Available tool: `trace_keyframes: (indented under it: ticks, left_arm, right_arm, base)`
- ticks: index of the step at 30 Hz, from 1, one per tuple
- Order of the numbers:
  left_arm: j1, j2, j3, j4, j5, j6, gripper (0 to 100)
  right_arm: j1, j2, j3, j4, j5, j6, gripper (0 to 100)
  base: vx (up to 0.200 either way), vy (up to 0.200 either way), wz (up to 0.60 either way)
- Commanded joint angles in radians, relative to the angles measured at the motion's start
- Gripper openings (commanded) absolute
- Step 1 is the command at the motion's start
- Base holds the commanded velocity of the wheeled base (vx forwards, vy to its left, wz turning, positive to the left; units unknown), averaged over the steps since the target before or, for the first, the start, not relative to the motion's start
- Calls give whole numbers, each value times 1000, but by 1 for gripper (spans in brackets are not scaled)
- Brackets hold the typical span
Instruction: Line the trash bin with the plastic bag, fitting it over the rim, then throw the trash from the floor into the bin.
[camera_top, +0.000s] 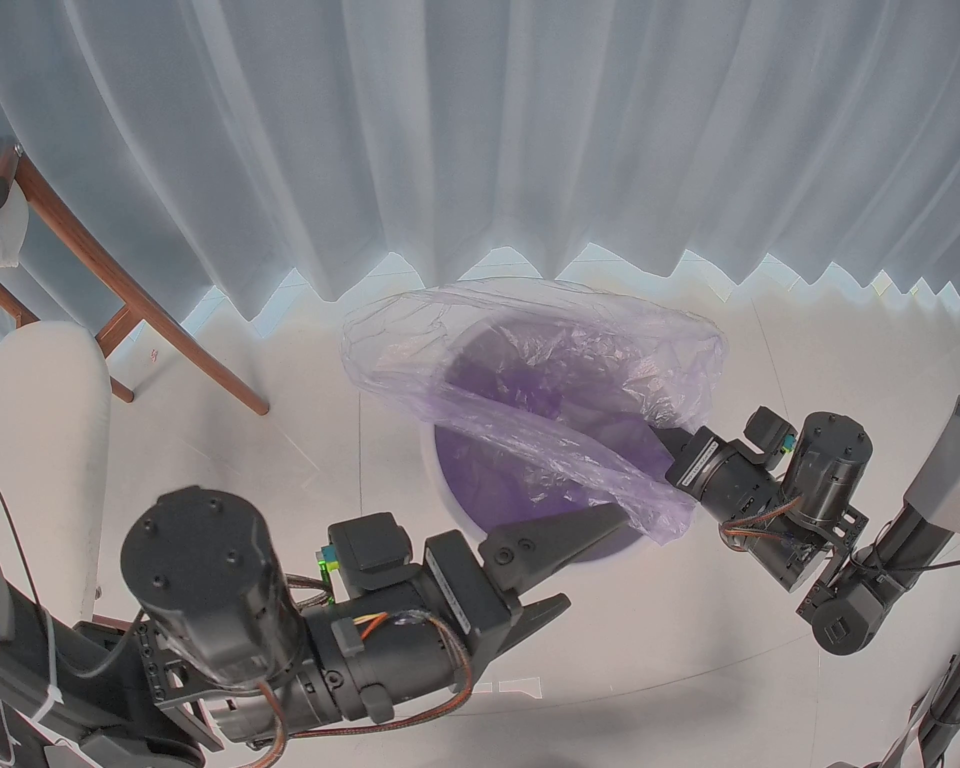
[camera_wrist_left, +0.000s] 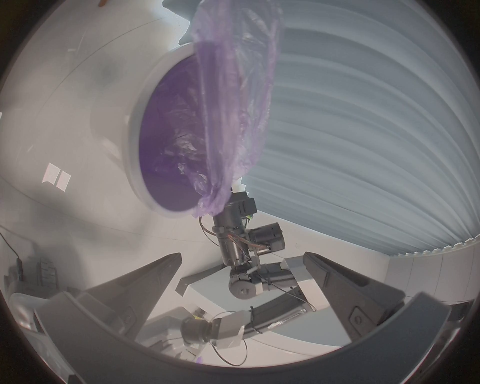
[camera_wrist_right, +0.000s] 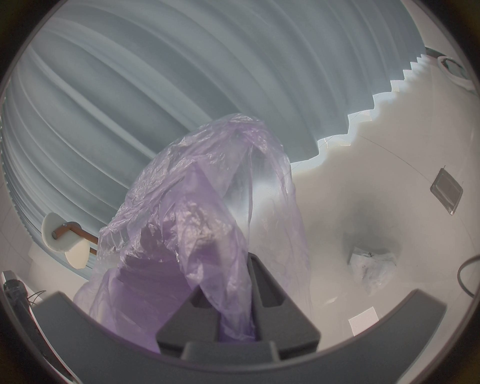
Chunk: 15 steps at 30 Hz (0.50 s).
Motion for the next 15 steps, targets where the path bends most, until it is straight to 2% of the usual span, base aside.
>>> trace_keyframes:
  ticks: [1, 2, 5, 15]
  left_arm:
    - [20, 49, -13, -4, 3, 8, 100]
    - [45, 47, -18, -12, 5, 50, 100]
    - [57, 55, -29, -12, 15, 86, 100]
    - [108, 156, -167, -1, 32, 88, 100]
  right_arm:
    - [7, 13, 9, -11, 1, 0, 0]
    - [21, -2, 18, -12, 1, -1, 0]
    - [26, -7, 20, -14, 1, -1, 0]
    - [53, -27, 38, -32, -2, -4, 0]
  base:
    - [0, 0, 0]
    - [0, 0, 0]
    - [0, 0, 0]
    - [0, 0, 0]
